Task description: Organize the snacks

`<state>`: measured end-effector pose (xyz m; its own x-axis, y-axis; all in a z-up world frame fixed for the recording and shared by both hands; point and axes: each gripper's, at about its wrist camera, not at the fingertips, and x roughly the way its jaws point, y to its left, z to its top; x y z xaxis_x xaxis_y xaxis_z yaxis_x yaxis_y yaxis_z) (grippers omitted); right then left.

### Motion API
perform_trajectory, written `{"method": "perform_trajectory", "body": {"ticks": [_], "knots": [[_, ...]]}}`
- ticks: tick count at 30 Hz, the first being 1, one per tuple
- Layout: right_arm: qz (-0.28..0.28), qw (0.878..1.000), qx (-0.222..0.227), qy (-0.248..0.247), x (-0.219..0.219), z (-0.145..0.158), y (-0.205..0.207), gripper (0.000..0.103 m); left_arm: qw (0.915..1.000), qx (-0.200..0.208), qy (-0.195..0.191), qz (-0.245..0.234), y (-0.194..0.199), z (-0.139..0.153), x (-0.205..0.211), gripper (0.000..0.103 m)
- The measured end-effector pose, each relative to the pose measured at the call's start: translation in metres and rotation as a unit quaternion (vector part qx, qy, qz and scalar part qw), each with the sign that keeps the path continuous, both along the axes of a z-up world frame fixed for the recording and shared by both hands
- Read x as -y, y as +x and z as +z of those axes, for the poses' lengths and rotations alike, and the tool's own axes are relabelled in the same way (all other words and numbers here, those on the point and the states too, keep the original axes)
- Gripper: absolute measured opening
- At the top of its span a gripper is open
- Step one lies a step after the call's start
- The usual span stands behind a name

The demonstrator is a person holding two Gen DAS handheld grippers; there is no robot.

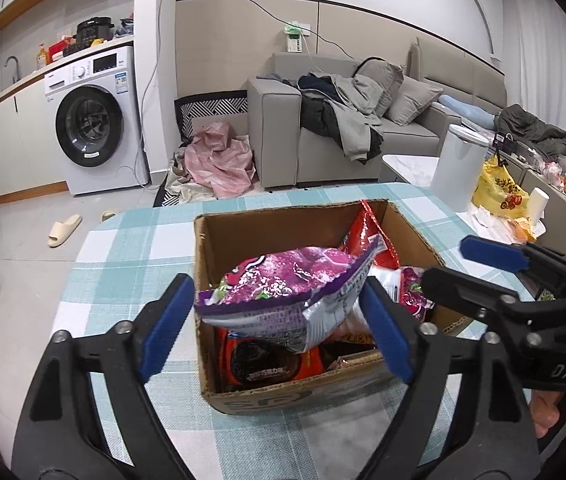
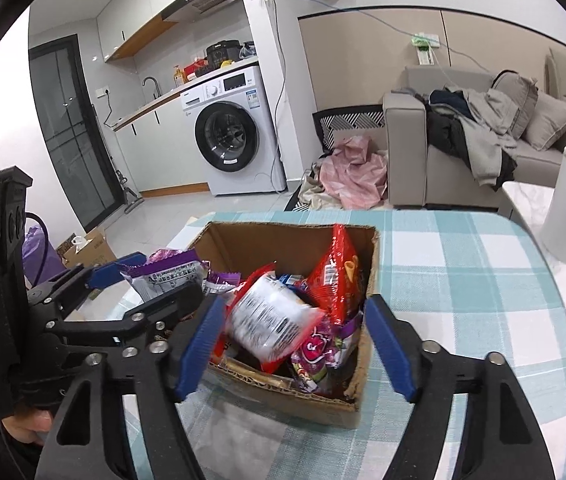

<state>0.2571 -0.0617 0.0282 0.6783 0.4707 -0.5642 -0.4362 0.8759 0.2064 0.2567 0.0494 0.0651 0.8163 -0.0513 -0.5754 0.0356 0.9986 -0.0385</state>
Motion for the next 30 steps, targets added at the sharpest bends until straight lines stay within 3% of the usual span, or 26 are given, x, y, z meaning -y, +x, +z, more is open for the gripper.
{"method": "perform_trajectory", "body": {"ticks": [6,8,21,30], "knots": [[-0.006,1.000,0.006,0.008,0.014,0.005,-0.007,0.094,0.9998,-0.007,-0.017,0.005,-0.011,0.003,-0.008,0.087],[-0.005,1.000,0.004,0.013,0.017,0.004,-0.009,0.099,0.9997,-0.003,-0.021,0.007,-0.018,0.004,-0.012,0.103],[-0.003,1.000,0.008,0.017,0.028,-0.001,-0.027,0.102,0.9995,0.020,-0.024,0.005,-0.058,0.010,-0.015,0.102],[0.023,0.998,0.048,0.043,0.031,0.004,-0.052,0.103,0.9984,0.052,-0.022,0.003,-0.094,0.011,-0.019,0.102]]}}
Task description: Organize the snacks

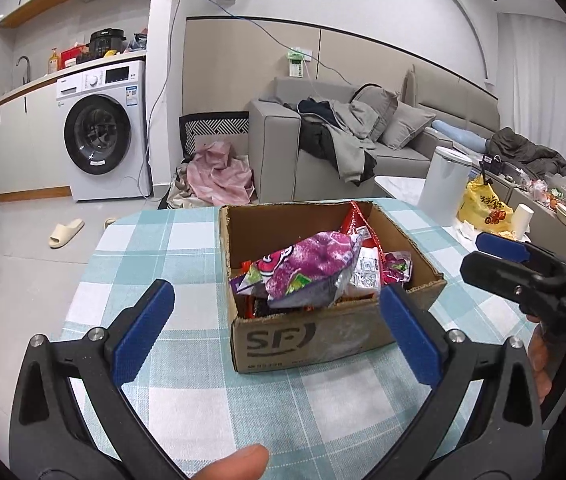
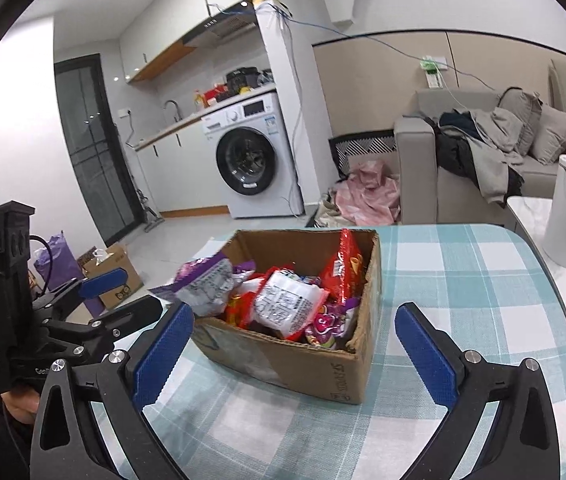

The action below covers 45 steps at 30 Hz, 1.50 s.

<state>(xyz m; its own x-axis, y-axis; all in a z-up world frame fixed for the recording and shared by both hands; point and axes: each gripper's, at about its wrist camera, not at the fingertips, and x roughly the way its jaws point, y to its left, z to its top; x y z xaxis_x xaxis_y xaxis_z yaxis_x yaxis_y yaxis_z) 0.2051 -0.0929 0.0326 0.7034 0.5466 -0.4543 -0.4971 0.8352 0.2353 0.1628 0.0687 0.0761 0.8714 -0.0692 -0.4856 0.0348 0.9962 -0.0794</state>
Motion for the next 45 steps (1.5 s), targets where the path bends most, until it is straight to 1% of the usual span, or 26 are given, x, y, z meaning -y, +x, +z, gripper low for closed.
{"method": "perform_trajectory", "body": {"ticks": [6,10,18,23,29,35,41,45], "knots": [[0.008,1.000,0.028,0.003,-0.001,-0.004,-0.020,0.103,0.9997,0.024,-0.006,0.000,-0.026,-0.004,-0.001,0.102],[0.006,0.999,0.040,0.006,0.000,-0.012,-0.029,0.103,0.9995,0.033,-0.001,-0.002,-0.038,-0.009,0.001,0.102],[0.005,0.999,0.053,0.000,0.004,-0.032,-0.041,0.103,0.9995,0.030,-0.008,0.004,-0.053,-0.029,0.001,0.102],[0.004,0.998,0.060,0.008,0.010,-0.041,-0.048,0.103,0.9992,0.037,-0.010,0.012,-0.057,-0.038,-0.003,0.102],[0.008,0.998,0.059,0.004,0.012,-0.051,-0.050,0.103,0.9985,0.052,-0.007,0.014,-0.063,-0.046,-0.002,0.102],[0.007,0.998,0.070,-0.004,0.011,-0.056,-0.054,0.103,0.9988,0.048,0.005,0.010,-0.061,-0.053,0.004,0.102],[0.005,0.997,0.075,-0.012,0.008,-0.061,-0.055,0.103,0.9986,0.052,-0.001,0.012,-0.062,-0.061,0.005,0.102],[0.005,0.997,0.076,-0.011,0.008,-0.061,-0.055,0.103,0.9986,0.051,0.004,0.011,-0.060,-0.065,0.006,0.102]]}}
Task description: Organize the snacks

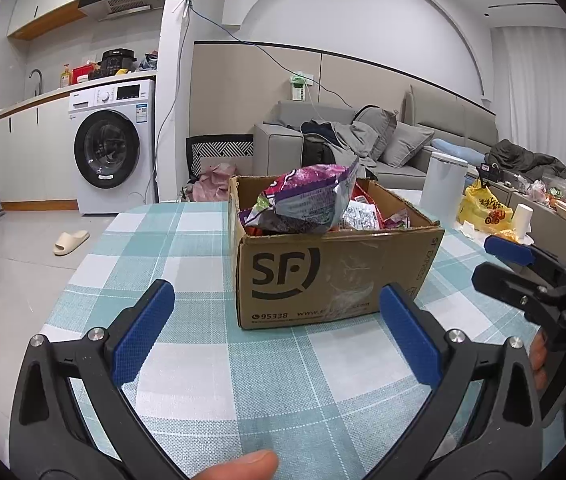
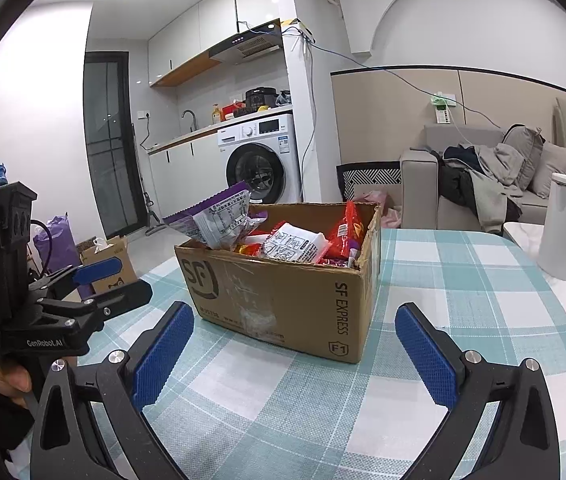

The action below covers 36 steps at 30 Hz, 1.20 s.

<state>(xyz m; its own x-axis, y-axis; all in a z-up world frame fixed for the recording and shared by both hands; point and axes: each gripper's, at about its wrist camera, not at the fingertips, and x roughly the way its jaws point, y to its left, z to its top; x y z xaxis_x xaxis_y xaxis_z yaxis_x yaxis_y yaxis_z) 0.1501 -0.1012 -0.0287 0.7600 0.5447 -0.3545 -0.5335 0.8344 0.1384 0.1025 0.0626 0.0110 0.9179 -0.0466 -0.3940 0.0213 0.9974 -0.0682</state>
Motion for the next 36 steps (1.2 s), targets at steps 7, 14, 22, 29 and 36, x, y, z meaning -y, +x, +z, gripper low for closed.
{"method": "perform_trajectory", "body": {"ticks": [7,14,22,29,36], "knots": [[-0.014,1.000,-0.001,0.006,0.0042,-0.0009,0.0007,0.103,1.0000,-0.007,-0.003,0.000,0.0042,-0.0047,-0.0007,0.102],[-0.018,1.000,-0.001,0.009,0.0060,-0.0011,0.0013,0.103,1.0000,-0.008,0.002,0.003,0.0043,-0.0049,0.0019,0.102],[-0.018,1.000,0.000,0.009,0.0064,-0.0009,0.0008,0.103,1.0000,-0.005,0.006,-0.001,0.0024,-0.0058,0.0027,0.102],[-0.018,1.000,0.001,0.008,0.0064,-0.0007,0.0008,0.103,1.0000,-0.005,0.005,0.000,0.0022,-0.0060,0.0026,0.102],[-0.018,1.000,0.001,0.008,0.0063,-0.0009,0.0009,0.103,1.0000,-0.005,0.006,0.000,0.0031,-0.0065,0.0028,0.102]]}}
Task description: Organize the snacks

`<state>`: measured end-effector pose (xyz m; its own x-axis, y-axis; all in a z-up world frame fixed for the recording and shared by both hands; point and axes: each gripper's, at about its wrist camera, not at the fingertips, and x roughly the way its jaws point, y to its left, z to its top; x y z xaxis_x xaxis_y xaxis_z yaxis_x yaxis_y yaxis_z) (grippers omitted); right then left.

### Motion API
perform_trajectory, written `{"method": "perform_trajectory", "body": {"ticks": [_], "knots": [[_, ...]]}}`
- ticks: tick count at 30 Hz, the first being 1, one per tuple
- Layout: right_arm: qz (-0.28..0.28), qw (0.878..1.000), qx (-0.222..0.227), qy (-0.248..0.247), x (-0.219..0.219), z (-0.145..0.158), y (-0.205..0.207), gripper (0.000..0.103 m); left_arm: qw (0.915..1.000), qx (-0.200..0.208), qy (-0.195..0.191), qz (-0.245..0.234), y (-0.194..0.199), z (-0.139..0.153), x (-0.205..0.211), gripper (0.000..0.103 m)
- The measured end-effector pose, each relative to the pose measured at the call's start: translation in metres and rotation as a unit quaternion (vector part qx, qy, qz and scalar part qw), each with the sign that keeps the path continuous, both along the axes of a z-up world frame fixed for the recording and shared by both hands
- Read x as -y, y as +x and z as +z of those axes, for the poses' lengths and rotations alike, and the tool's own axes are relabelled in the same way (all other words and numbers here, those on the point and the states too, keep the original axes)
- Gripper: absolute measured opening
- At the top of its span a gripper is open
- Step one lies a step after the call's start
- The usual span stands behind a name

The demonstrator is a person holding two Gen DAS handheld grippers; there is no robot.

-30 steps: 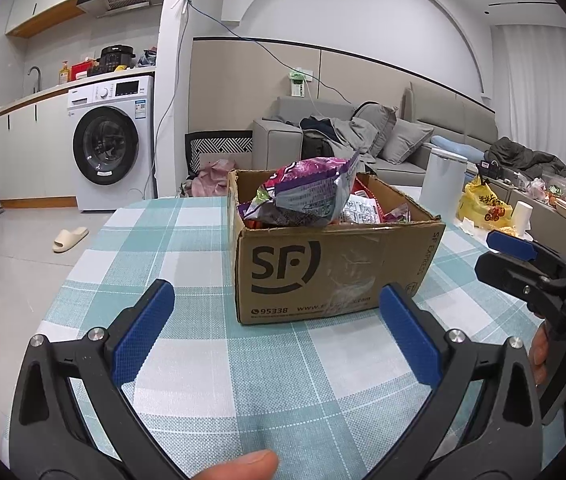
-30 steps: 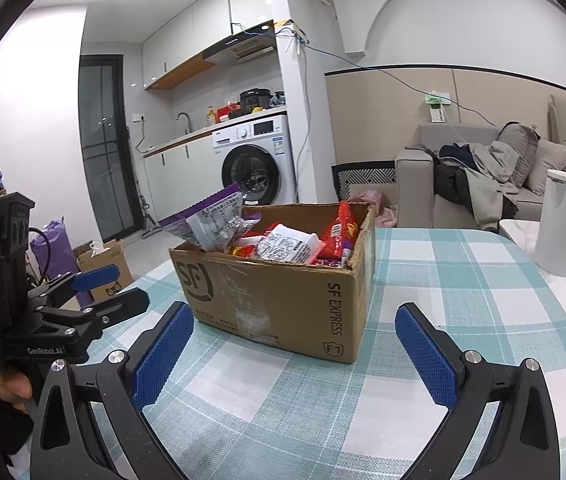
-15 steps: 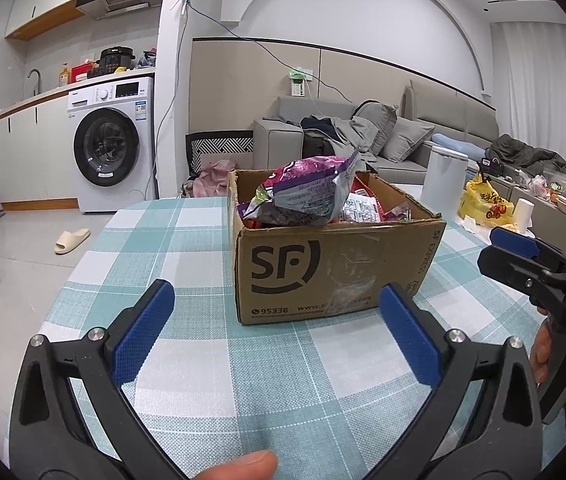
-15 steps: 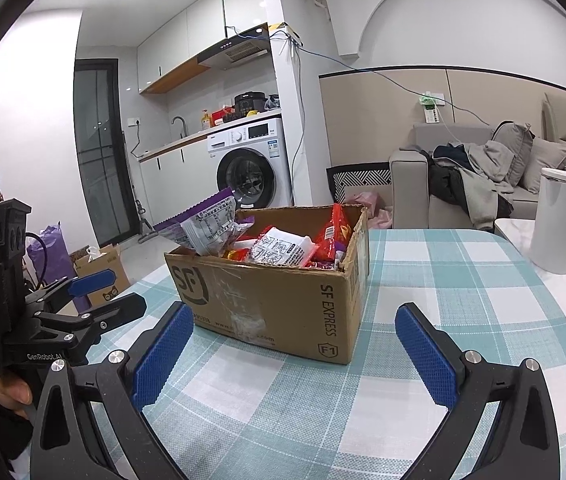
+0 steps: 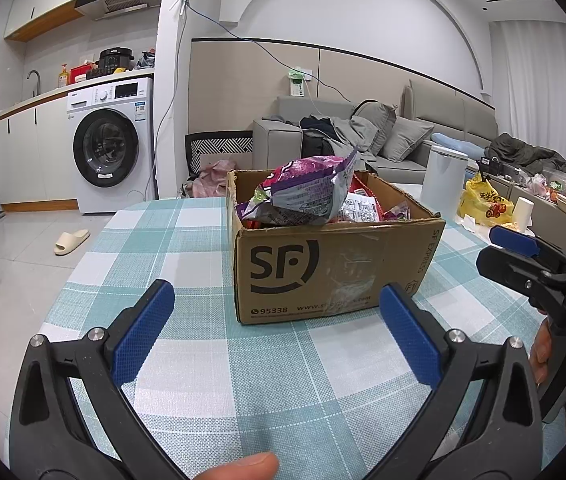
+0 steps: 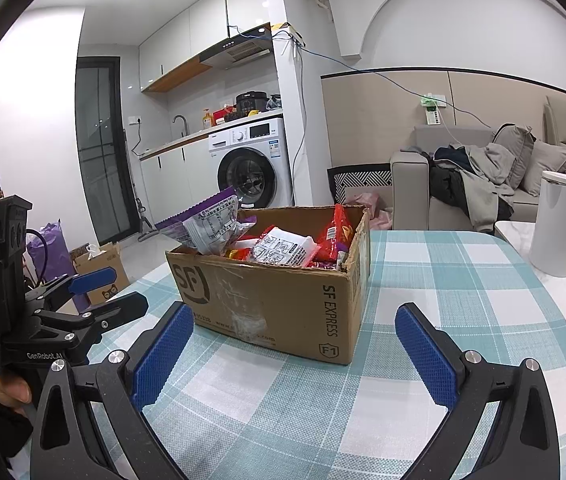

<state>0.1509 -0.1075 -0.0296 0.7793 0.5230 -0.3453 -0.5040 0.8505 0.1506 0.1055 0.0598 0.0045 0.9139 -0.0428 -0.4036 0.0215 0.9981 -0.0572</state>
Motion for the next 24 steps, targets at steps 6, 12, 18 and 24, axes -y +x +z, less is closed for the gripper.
{"method": "perform_trajectory", "body": {"ticks": [6,12,18,24], "knots": [[0.000,1.000,0.000,0.000,-0.0005,-0.0002,-0.0002,0.103,1.0000,0.000,0.000,0.000,-0.0002,-0.0003,0.0001,0.102],[0.001,1.000,0.000,0.000,-0.0008,0.0000,-0.0003,0.103,1.0000,0.000,0.000,0.000,-0.0002,-0.0005,0.0000,0.102],[0.003,1.000,0.001,-0.002,-0.0013,0.0009,0.0005,0.103,1.0000,0.000,0.000,0.000,-0.0006,-0.0006,0.0000,0.102],[0.003,1.000,0.001,-0.003,-0.0014,0.0006,0.0010,0.103,1.0000,0.000,0.000,0.000,-0.0011,-0.0012,0.0004,0.102]]}}
